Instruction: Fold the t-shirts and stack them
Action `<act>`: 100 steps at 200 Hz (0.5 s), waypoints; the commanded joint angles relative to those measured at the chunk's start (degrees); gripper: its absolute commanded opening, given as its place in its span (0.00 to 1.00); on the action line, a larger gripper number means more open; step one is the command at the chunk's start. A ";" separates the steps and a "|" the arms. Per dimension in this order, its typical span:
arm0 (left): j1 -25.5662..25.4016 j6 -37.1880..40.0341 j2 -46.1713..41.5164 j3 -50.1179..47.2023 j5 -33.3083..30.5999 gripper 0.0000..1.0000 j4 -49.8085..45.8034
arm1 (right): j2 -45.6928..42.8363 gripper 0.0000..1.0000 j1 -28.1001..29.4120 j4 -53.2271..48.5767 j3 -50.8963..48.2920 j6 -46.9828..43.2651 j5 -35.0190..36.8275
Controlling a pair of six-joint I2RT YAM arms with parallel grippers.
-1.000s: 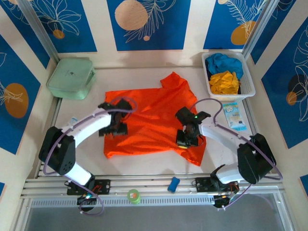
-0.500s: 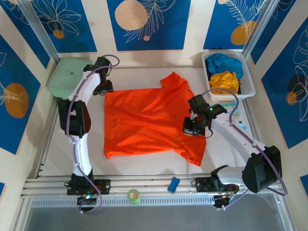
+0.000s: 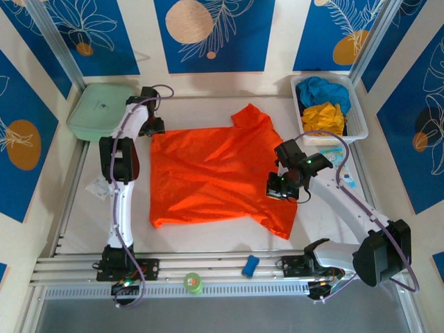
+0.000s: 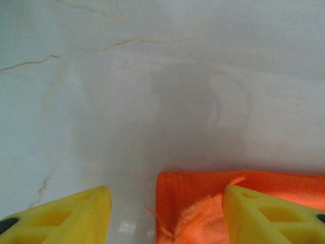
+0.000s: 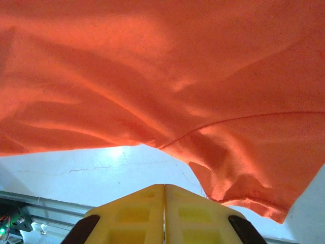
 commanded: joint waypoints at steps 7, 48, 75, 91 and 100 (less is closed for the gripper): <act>0.88 1.96 2.43 1.79 2.06 0.58 -0.19 | -1.12 0.08 -0.47 -2.64 -0.33 0.30 -0.21; 0.83 2.70 3.43 2.04 3.44 0.52 0.83 | 0.97 0.08 -1.74 -0.92 0.65 -0.15 -0.98; 0.82 3.27 3.38 2.05 5.41 0.41 1.25 | 4.69 0.09 -4.97 0.62 4.39 -2.94 -0.99; 0.73 3.59 3.36 1.63 6.61 0.27 1.20 | 7.63 0.19 -8.03 2.08 7.96 -5.72 -0.89; 0.65 3.63 3.00 0.99 6.73 0.16 1.34 | 9.57 0.25 -9.79 3.07 10.19 -7.43 -0.90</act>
